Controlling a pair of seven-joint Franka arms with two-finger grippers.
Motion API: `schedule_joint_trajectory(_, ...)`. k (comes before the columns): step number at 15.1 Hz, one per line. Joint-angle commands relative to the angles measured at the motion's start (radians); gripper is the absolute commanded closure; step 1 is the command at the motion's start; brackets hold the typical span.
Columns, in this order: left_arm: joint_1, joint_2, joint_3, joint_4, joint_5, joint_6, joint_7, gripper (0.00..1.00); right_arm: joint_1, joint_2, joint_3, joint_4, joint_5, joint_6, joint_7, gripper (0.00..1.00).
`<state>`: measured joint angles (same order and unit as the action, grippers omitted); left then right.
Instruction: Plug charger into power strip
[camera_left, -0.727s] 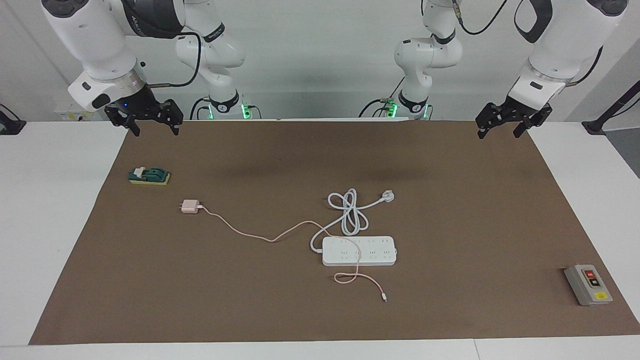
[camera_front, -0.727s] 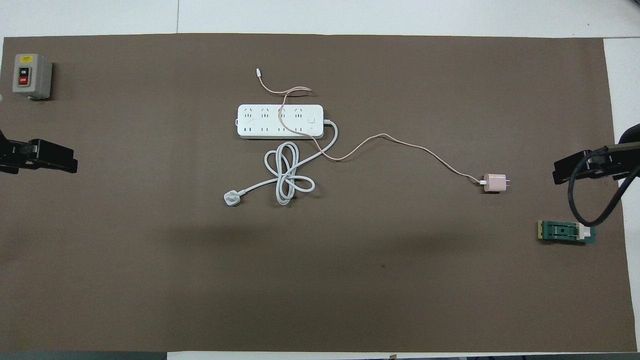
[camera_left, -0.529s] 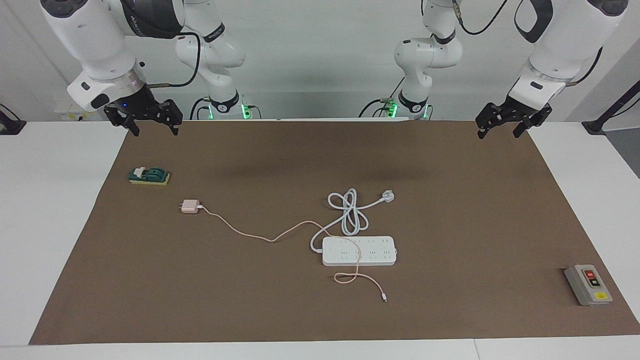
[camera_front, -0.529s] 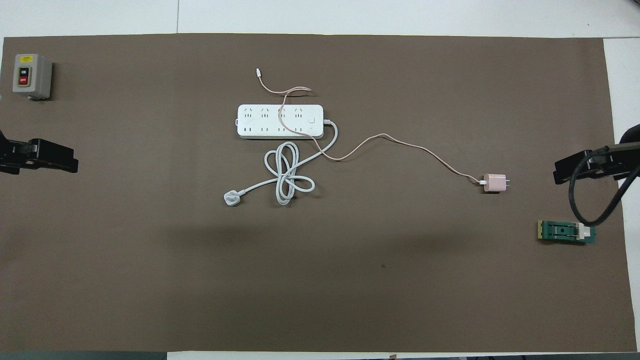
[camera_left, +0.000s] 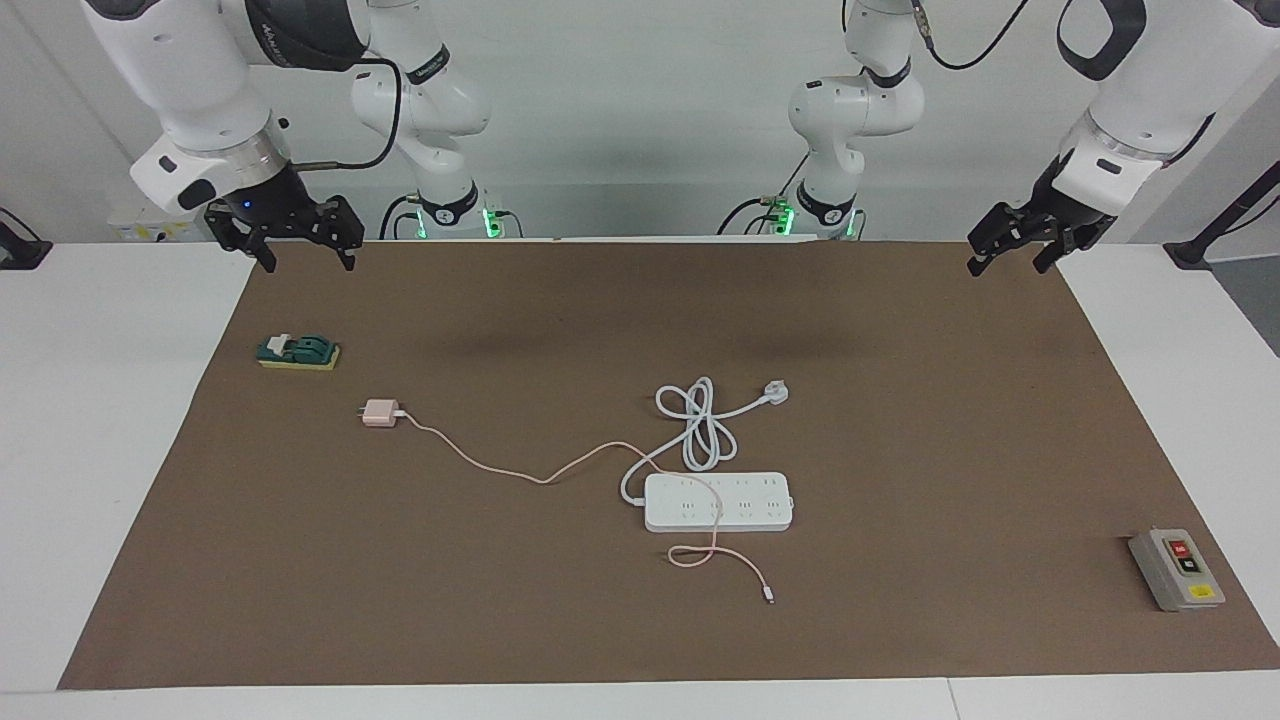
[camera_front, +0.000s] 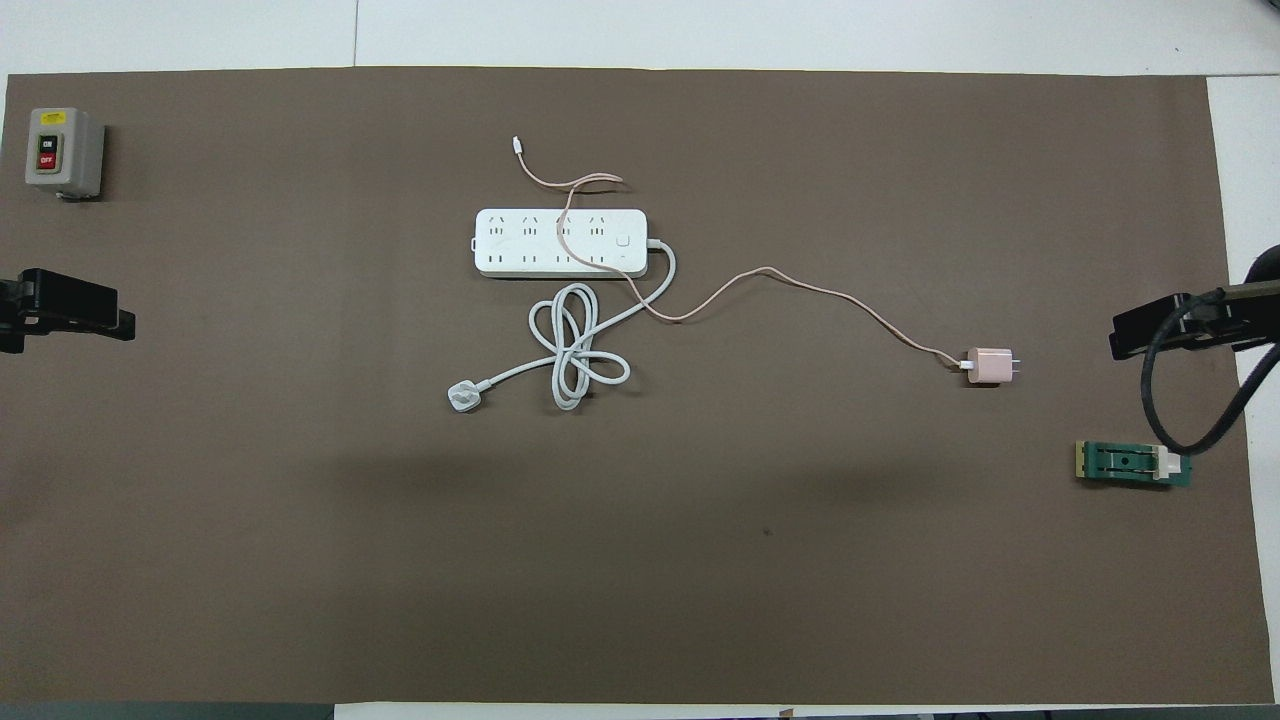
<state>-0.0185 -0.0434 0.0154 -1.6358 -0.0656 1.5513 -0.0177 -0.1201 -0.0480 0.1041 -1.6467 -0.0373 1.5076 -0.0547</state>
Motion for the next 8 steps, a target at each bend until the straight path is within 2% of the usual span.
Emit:
schedule_joint_trajectory(1,0.002,-0.016,-0.005,-0.007,0.003,0.009,-0.01,0.0,-0.007,-0.016,0.005,-0.002,0.019,-0.036,-0.011,0.0)
schedule_joint_trajectory(4,-0.003,-0.016,-0.005,-0.01,0.003,0.009,0.005,0.0,-0.018,-0.013,0.002,-0.013,0.03,-0.015,-0.036,0.0)
schedule_joint_trajectory(8,0.011,-0.026,-0.003,-0.025,0.003,-0.011,-0.004,0.0,-0.09,0.0,-0.006,-0.082,0.14,0.025,0.264,0.0)
